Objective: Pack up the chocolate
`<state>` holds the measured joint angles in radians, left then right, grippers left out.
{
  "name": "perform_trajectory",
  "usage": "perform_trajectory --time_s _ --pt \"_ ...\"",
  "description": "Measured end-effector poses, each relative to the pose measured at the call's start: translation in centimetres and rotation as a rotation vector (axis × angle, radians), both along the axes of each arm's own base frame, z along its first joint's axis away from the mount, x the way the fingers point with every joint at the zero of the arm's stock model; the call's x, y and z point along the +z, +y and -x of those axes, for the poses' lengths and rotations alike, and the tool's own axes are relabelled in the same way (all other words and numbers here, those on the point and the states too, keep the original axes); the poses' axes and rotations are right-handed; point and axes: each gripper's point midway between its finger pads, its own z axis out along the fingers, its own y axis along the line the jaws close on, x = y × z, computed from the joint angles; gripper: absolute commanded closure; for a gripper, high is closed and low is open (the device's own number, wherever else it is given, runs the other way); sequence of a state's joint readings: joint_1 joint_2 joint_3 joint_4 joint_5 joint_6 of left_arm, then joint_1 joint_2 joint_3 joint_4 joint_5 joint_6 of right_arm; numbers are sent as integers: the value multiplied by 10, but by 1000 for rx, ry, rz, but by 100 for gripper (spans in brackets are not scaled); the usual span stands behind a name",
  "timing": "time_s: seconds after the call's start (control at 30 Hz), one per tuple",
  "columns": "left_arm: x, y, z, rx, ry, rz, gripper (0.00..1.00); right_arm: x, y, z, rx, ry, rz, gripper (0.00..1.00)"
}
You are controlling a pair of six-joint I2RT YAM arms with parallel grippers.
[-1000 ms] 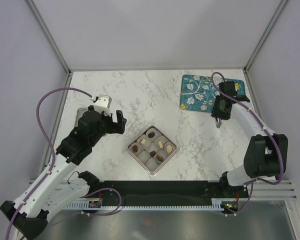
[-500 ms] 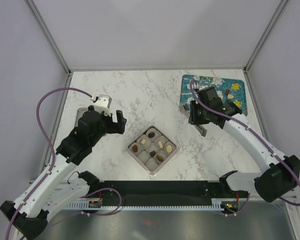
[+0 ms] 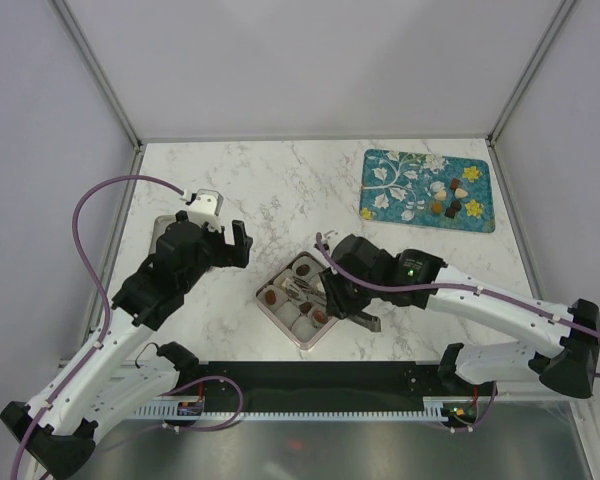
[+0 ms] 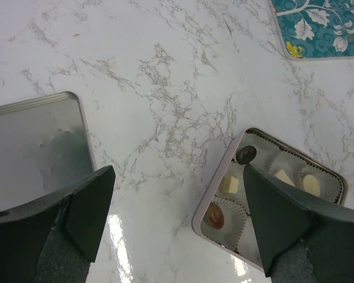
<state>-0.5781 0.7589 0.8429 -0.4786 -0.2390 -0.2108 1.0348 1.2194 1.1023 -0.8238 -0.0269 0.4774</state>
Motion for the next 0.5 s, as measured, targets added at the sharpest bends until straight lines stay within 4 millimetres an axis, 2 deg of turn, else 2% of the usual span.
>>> perform_trajectory --time_s 0.2,0.33,0.5 --pt "0 1 -1 7 -1 -3 3 -16 17 28 58 39 34 66" --pt "0 2 -1 13 -3 -5 3 -23 21 34 62 46 50 64" --pt "0 2 -1 14 -2 -5 3 -26 22 33 48 43 64 60"
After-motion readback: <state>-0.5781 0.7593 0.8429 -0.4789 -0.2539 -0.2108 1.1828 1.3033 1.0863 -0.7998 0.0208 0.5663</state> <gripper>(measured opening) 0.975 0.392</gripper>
